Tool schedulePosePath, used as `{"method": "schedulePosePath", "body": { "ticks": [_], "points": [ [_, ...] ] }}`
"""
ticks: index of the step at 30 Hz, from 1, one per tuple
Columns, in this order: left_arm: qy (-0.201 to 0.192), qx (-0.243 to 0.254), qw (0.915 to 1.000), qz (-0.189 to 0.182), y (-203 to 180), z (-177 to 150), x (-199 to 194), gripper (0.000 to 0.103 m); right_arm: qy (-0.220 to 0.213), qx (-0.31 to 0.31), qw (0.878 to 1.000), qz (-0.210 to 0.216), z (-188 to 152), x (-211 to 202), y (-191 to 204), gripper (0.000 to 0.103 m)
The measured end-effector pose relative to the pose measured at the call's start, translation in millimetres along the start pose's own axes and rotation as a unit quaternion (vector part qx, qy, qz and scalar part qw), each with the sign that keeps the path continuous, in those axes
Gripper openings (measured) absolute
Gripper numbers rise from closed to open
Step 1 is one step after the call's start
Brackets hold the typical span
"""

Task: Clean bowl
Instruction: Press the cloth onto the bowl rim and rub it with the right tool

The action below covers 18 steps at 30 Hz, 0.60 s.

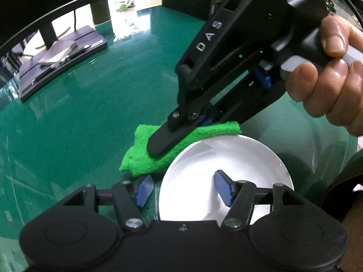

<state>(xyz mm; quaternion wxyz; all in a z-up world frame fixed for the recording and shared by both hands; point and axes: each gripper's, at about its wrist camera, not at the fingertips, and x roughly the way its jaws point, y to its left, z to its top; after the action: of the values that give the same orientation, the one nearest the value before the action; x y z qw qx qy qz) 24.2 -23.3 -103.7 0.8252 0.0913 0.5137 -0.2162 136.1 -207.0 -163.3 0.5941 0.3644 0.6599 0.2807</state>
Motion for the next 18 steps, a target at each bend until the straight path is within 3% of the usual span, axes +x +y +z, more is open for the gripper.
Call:
{"method": "schedulePosePath", "body": {
  "ticks": [3, 6, 8, 12, 13, 18],
  "points": [
    [0.011, -0.017, 0.9991, 0.037, -2, -4, -8, 0.060, -0.010, 0.007, 1.000, -0.010, -3, -10, -7, 0.008],
    [0.013, -0.031, 0.9992, 0.021, -7, -17, -18, 0.073, -0.022, 0.004, 1.000, -0.012, -6, -17, -9, 0.008],
    [0.019, -0.018, 0.9992, 0.031, -15, -22, -19, 0.071, -0.026, -0.001, 1.000, -0.015, -6, -18, -8, 0.008],
    [0.019, -0.021, 0.9985, 0.047, -18, -26, -23, 0.027, -0.022, -0.019, 0.999, -0.019, -6, -13, -2, 0.008],
    [0.018, -0.023, 0.9984, 0.049, -16, -25, -23, 0.022, -0.020, -0.023, 0.999, -0.021, -8, -13, -1, 0.008],
    [0.011, -0.020, 0.9992, 0.034, -5, -18, -20, 0.026, -0.020, -0.024, 0.999, -0.026, -16, -27, -7, 0.008]
  ]
}}
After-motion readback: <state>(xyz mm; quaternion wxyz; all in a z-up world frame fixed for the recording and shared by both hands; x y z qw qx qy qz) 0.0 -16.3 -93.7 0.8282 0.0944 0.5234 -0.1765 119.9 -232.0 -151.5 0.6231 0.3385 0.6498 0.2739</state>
